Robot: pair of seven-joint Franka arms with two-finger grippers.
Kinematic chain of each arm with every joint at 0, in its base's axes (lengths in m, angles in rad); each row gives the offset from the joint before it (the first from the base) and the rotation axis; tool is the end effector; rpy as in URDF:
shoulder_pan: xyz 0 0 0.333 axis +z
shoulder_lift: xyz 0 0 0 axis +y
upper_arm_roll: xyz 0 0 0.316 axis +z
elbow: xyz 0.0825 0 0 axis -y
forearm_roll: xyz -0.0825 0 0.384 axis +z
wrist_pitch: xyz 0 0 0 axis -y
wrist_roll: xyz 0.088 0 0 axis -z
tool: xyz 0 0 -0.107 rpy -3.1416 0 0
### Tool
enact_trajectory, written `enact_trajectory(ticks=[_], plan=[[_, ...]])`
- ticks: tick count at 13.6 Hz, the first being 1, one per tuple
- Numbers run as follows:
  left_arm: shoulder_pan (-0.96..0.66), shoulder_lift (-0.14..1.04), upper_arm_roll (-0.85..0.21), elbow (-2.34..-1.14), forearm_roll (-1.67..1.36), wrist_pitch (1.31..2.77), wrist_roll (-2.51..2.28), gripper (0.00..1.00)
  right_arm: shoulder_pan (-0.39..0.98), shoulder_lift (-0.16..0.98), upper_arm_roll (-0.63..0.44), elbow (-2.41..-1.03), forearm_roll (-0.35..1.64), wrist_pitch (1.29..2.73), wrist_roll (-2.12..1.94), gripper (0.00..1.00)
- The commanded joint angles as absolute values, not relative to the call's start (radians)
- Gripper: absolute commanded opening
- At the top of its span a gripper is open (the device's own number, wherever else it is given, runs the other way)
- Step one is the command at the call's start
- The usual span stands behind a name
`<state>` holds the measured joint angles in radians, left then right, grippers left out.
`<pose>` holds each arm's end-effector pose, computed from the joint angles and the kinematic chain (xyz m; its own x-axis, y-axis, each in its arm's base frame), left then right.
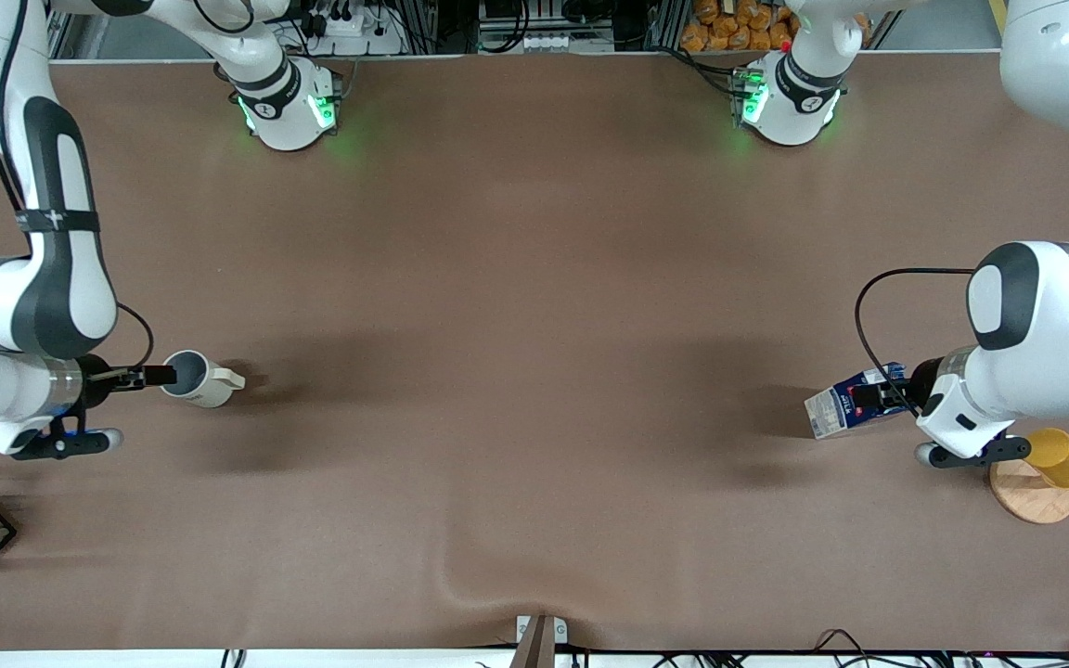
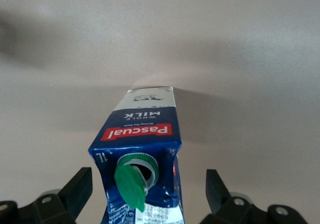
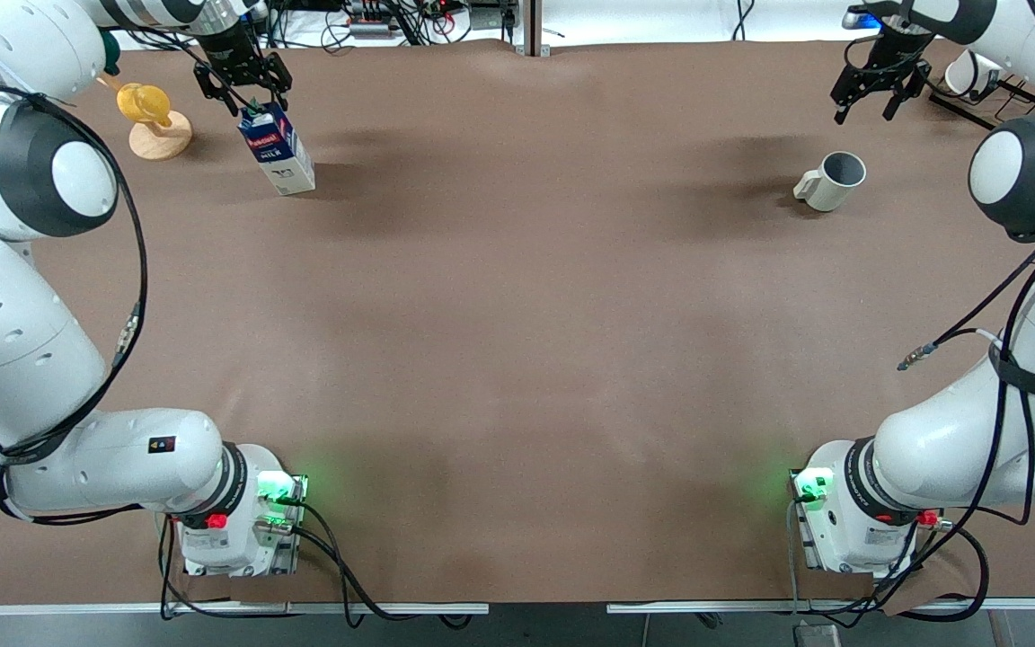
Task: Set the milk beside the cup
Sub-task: 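Grasp the milk carton with the left gripper while the right gripper reaches the mug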
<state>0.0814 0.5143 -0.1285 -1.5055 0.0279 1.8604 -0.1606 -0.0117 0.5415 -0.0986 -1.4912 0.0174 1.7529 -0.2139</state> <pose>0.6787 -0.0171 0.3578 0.9809 0.1123 -0.1586 0.1157 -0.9932 0.0127 0.6662 -0.0625 0.3382 0.9558 0.1041 -0.2748 0.1015 -0.9946 -0.0237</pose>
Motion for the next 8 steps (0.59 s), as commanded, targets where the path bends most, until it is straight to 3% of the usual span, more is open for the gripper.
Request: enact_trajectory(ticks=[1, 8], plan=[[0.083, 0.528, -0.13, -1.499, 0.029, 1.867, -0.179, 1.0, 0.003, 0.517, -0.092, -1.571, 0.018, 1.805, -0.229, 1.0], [0.077, 0.535, -0.13, -1.497, 0.029, 1.867, -0.212, 0.81, 0.06, 0.506, -0.091, -1.718, 0.015, 1.931, -0.288, 1.0]])
